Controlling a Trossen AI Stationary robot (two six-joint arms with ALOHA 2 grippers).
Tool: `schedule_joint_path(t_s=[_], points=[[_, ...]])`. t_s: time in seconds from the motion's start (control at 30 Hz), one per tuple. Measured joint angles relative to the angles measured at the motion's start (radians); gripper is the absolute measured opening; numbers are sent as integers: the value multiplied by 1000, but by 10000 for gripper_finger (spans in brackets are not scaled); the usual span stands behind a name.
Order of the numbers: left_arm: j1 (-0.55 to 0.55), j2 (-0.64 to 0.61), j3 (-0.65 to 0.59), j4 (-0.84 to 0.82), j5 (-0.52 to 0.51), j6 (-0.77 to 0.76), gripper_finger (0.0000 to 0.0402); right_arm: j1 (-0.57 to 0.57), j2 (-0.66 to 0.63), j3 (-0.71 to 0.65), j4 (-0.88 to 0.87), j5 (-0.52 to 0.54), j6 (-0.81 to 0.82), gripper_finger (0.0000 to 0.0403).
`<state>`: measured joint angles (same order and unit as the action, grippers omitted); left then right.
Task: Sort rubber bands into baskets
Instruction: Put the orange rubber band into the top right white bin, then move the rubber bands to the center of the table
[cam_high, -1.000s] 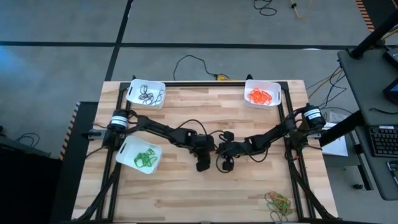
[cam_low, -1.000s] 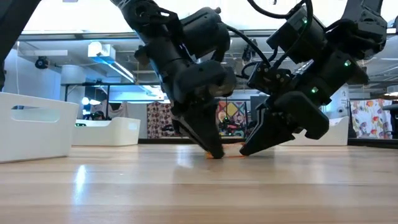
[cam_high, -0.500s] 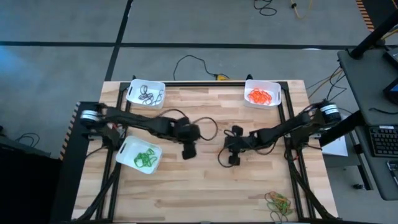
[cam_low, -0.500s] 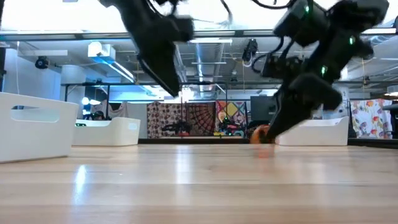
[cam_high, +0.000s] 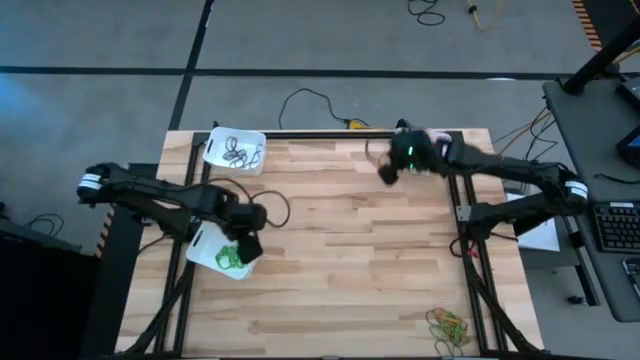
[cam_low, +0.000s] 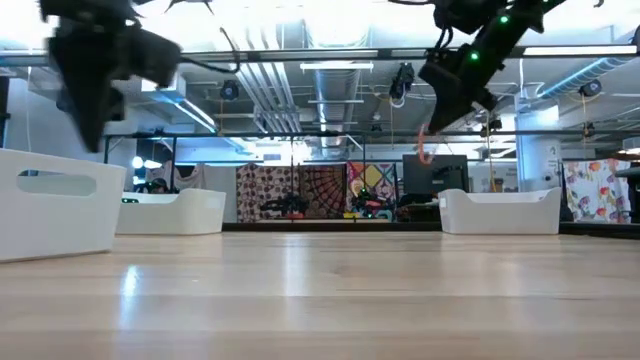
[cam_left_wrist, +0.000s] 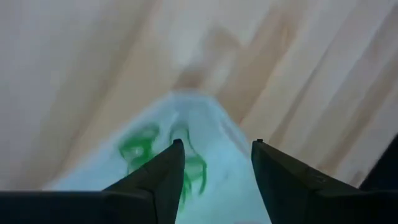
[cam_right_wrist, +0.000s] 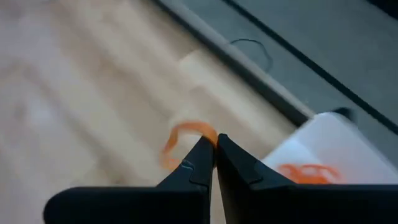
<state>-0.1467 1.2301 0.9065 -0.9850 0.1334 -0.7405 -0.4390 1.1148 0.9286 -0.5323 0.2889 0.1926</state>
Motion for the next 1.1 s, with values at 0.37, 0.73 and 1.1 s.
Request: schedule_joint_path(t_s=[0.37,0.73,1.1], points=[[-122,82,-63,-5,15,-9,155,-385,205,258,-332,0,-7,9],[-147,182,-65,18,-23,19,155,-434,412,235,-393,-4,39,29],[-115,250,-44,188,-196,178,155,-419,343,207,-429,-2,124,156]])
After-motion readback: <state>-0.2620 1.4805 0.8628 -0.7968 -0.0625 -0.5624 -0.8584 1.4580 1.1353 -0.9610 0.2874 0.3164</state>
